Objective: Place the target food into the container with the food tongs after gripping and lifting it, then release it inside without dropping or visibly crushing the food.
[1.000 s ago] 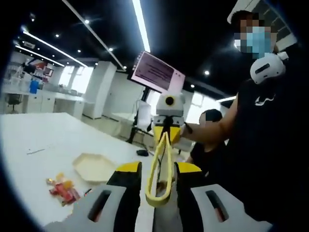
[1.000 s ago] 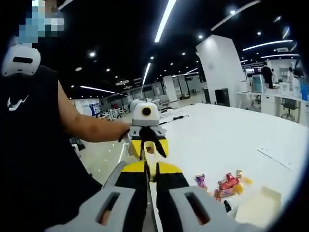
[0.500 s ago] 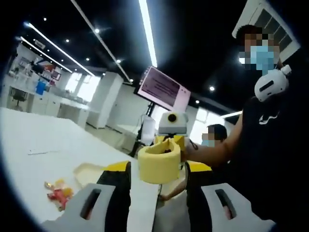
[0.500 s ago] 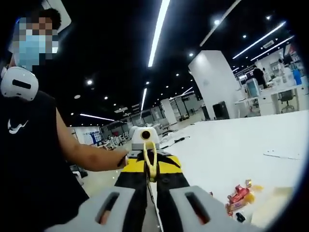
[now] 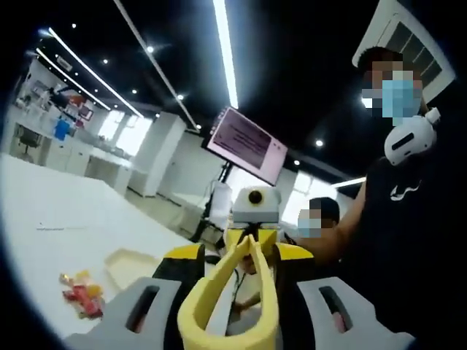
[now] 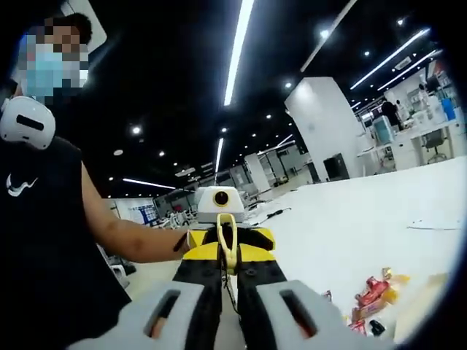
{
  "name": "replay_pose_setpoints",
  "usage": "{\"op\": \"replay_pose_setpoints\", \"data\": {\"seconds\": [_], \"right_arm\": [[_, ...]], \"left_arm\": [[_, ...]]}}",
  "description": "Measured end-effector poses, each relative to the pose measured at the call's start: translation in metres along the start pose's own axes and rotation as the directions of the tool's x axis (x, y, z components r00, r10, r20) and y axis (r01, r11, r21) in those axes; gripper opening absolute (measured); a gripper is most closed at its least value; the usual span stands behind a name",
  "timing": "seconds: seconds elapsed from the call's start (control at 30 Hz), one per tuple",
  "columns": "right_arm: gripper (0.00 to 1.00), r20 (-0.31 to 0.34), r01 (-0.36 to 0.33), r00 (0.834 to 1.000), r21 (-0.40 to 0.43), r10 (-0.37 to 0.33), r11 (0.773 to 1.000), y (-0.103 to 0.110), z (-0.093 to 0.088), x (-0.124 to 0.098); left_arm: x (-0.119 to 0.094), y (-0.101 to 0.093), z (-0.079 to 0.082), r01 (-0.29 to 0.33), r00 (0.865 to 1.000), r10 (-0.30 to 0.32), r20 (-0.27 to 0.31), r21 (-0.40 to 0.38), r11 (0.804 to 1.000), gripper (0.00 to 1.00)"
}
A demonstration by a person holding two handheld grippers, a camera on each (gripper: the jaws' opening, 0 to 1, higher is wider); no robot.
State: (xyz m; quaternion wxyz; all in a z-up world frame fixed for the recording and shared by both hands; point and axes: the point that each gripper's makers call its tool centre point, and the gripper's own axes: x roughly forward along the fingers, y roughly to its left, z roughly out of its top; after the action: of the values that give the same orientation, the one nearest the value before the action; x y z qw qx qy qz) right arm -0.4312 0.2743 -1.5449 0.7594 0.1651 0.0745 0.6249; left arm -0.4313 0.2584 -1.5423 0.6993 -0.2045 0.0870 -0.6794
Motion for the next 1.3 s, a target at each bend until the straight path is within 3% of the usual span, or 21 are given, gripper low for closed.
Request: {"op": "replay_pose_setpoints", "data": {"seconds": [0.13,0.37,0.97,1.3], "right_arm": [[0.04,0.006,-0.007,1.0,0.01,0.007,1.0,0.001,-0.002,0.005],[0.05,0.025,-0.007,1.0,0.042,0.006,0.999,-0.003,-0.002,0.005],[0.08,0.031,-0.045,0.999,0.068,0.043,0.997,-0.002,-0.005,0.004],[0.15,0.025,-0.027,0.999,0.075,0.025,0.997,-0.005,-0.006,0.004]], "left_arm": [[0.002,-0.001,0.001,0.006,1.0,-0.006,0.012,-0.038,0.999,0.33],[0.002,-0.002,0.007,0.015,0.999,-0.014,0.033,-0.029,0.999,0.24],[0.005,-0.003,0.01,0.044,0.998,-0.041,0.054,-0.068,0.997,0.16],[0.005,0.0,0.014,0.017,0.998,-0.016,0.068,-0.012,1.0,0.18]]}}
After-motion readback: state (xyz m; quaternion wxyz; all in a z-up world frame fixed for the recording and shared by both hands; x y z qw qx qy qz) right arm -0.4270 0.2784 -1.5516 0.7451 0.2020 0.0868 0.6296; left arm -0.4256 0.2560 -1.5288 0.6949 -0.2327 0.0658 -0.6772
